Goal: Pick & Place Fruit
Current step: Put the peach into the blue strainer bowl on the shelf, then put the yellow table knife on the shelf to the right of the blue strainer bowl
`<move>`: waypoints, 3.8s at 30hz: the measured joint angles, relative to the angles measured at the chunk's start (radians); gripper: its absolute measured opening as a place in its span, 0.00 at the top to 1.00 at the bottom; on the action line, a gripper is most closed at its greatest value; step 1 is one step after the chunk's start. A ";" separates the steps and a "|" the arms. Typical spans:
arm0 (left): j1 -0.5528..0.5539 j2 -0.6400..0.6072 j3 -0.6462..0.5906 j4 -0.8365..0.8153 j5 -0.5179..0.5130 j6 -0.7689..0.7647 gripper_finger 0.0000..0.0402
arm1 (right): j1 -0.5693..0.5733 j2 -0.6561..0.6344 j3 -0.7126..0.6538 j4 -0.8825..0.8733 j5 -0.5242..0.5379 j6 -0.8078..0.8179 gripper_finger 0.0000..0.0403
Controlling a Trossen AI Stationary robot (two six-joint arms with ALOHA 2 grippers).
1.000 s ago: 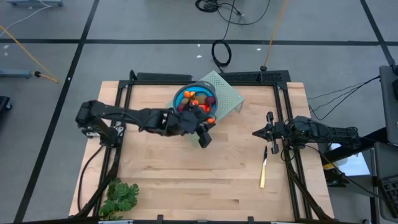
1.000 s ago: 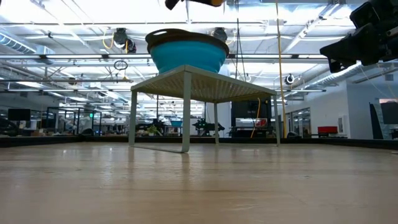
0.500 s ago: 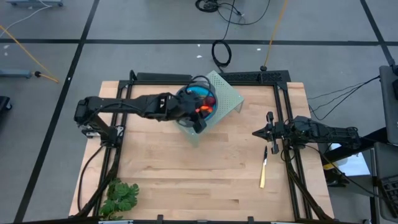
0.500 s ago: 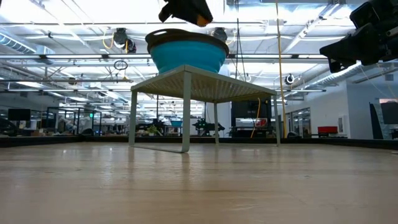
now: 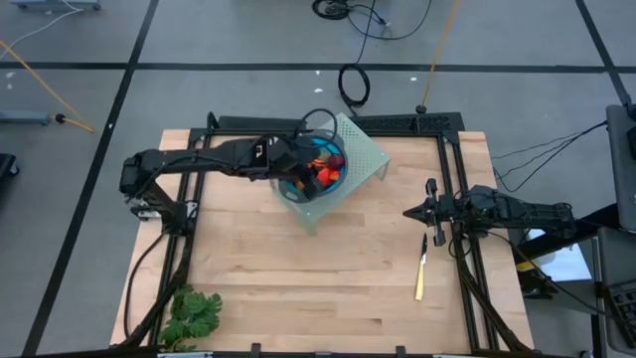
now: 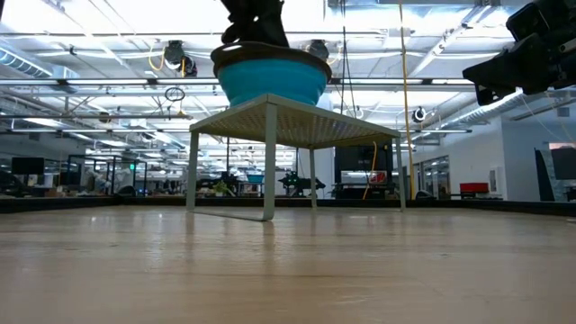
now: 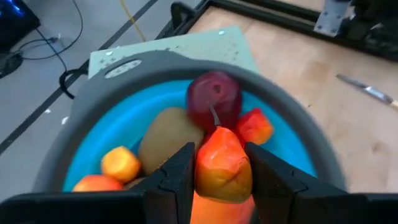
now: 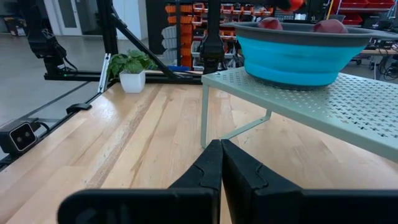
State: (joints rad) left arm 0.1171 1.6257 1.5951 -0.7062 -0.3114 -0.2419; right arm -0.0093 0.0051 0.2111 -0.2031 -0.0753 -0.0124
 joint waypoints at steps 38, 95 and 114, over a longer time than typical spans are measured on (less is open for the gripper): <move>0.105 0.000 0.000 -0.108 0.023 0.158 0.67 | 0.000 0.000 0.000 0.000 0.000 0.000 1.00; 0.136 0.026 -0.001 -0.112 0.086 0.169 0.53 | 0.000 0.000 0.000 0.002 0.001 0.000 1.00; 0.129 -0.034 0.000 -0.096 0.087 0.134 0.48 | 0.000 0.000 0.000 0.004 -0.003 0.064 1.00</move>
State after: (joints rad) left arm 0.2462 1.5914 1.5951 -0.8024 -0.2242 -0.1078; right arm -0.0095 0.0049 0.2111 -0.1991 -0.0786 0.0517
